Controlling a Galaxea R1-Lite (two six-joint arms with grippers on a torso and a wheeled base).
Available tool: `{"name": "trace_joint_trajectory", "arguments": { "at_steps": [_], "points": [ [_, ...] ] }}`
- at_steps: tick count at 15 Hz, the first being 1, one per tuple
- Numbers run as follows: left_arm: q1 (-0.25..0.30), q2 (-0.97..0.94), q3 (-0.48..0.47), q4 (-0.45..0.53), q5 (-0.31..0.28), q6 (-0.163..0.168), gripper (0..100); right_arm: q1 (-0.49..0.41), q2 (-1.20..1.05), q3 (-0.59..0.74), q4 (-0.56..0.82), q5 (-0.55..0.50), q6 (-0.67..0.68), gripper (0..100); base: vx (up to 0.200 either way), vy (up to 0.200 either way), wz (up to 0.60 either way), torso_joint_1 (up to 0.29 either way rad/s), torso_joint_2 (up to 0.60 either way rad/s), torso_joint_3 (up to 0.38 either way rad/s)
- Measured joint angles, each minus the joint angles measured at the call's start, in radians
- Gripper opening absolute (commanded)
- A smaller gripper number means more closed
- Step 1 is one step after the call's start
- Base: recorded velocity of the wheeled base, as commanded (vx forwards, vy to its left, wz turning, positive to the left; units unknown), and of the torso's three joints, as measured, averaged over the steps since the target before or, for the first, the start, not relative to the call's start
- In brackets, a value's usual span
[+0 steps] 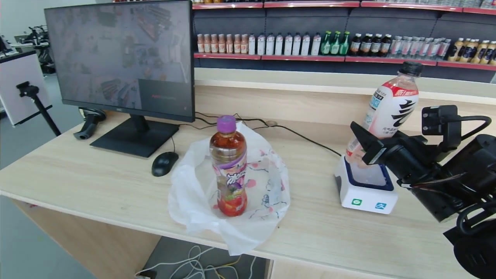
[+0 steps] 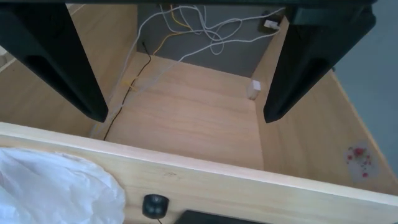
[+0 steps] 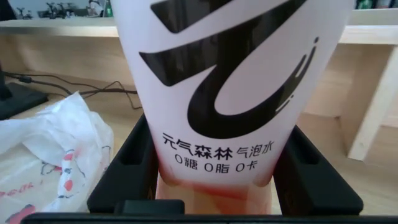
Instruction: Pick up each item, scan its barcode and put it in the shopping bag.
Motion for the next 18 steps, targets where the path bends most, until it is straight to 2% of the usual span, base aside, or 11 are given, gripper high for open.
{"name": "trace_joint_trajectory", "arguments": {
  "at_steps": [6, 7, 9, 11, 12, 14, 16, 18],
  "points": [
    [0.001, 0.0, 0.0, -0.001, 0.0, 0.0, 100, -0.018, -0.023, -0.011, -0.002, 0.034, -0.018, 0, 0.0, 0.0, 0.0, 0.0, 0.0, 0.0],
    [0.001, 0.0, 0.0, 0.0, 0.0, -0.001, 100, -0.029, -0.035, -0.003, 0.004, 0.081, -0.041, 0, 0.0, 0.0, 0.0, 0.0, 0.0, 0.0],
    [0.0, 0.0, 0.0, 0.0, 0.0, -0.001, 100, -0.113, -0.065, 0.005, 0.001, 0.275, -0.144, 0, 0.0, 0.0, 0.0, 0.0, 0.0, 0.0],
    [0.0, 0.0, 0.0, 0.0, 0.0, -0.001, 100, -0.226, -0.091, 0.019, 0.001, 0.469, -0.312, 0, 0.0, 0.0, 0.0, 0.0, 0.0, 0.0],
    [0.0, 0.0, 0.0, 0.0, 0.0, -0.001, 100, -0.269, -0.101, 0.043, 0.0, 0.518, -0.394, 0, 0.0, 0.0, 0.0, 0.0, 0.0, 0.0],
    [0.0, 0.0, 0.0, 0.0, 0.0, -0.002, 100, -0.327, -0.12, 0.09, 0.001, 0.593, -0.496, 0, 0.0, 0.0, 0.0, 0.0, 0.0, 0.0],
    [0.001, 0.0, 0.0, 0.0, 0.0, -0.002, 100, -0.34, -0.13, 0.127, 0.0, 0.601, -0.537, 0, 0.0, 0.0, 0.0, 0.0, 0.0, 0.0],
    [0.0, 0.0, 0.0, 0.0, 0.001, -0.002, 100, -0.345, -0.136, 0.17, 0.003, 0.617, -0.649, 0, 0.0, 0.0, 0.0, 0.0, 0.0, 0.0]
  ]
}}
